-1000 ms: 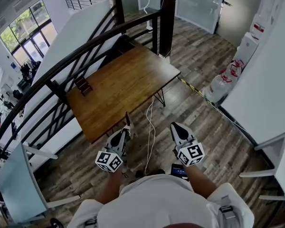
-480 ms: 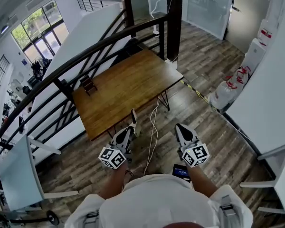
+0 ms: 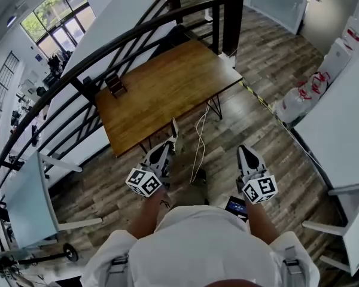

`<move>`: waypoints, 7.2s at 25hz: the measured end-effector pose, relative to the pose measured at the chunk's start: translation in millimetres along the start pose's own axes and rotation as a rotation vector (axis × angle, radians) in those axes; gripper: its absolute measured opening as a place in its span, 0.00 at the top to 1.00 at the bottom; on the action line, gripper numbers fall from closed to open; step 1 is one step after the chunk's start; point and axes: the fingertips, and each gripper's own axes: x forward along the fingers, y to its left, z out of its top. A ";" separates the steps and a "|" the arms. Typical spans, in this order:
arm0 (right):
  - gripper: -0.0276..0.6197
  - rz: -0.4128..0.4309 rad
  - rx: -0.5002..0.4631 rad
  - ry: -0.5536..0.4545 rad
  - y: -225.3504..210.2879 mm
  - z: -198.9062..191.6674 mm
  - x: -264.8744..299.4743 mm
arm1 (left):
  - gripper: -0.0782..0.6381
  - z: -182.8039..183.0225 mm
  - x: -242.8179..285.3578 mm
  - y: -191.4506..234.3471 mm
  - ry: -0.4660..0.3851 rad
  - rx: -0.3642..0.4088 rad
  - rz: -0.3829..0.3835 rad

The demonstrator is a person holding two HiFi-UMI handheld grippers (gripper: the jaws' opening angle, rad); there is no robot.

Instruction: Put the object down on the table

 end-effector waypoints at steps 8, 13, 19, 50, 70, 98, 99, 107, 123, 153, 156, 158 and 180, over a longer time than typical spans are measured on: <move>0.92 -0.044 -0.020 0.013 -64.6 -1.2 41.0 | 0.87 -11.9 79.4 42.7 0.006 -0.014 -0.007; 0.92 -0.055 -0.033 0.065 -111.2 -3.8 89.5 | 0.87 -18.6 140.1 76.0 0.022 -0.062 0.008; 0.92 -0.027 -0.046 0.117 -155.4 -2.4 157.9 | 0.87 -24.5 211.3 110.2 0.035 -0.084 -0.008; 0.92 0.337 0.071 0.151 -406.2 37.1 344.6 | 0.87 -27.6 450.3 103.5 -0.060 -0.092 0.285; 0.92 0.457 -0.001 0.231 -366.7 10.3 539.6 | 0.87 12.3 478.7 262.1 -0.152 -0.159 0.362; 0.92 0.805 -0.039 0.284 -318.0 -9.2 722.3 | 0.87 22.5 507.9 341.0 -0.202 -0.256 0.524; 0.92 0.808 -0.041 0.275 -320.6 -8.1 725.7 | 0.87 23.6 511.2 342.1 -0.206 -0.257 0.529; 0.92 0.802 -0.026 0.247 -340.9 -3.5 741.5 | 0.87 3.1 538.2 364.3 -0.212 -0.397 0.541; 0.92 0.730 -0.015 0.308 -385.2 -17.1 730.4 | 0.87 -78.7 512.0 440.2 -0.442 -0.797 0.635; 0.92 0.767 -0.018 0.384 -380.5 -42.0 712.7 | 0.87 -181.6 452.4 474.6 -0.532 -1.022 0.949; 0.92 0.768 -0.019 0.387 -381.4 -42.5 711.7 | 0.87 -185.1 453.2 474.2 -0.504 -1.011 0.963; 0.92 0.766 -0.018 0.387 -379.1 -43.1 712.4 | 0.87 -186.5 452.1 475.0 -0.505 -1.021 0.964; 0.92 0.656 -0.021 0.410 -381.1 -47.6 723.9 | 0.87 -202.7 450.4 478.3 -0.498 -1.084 0.986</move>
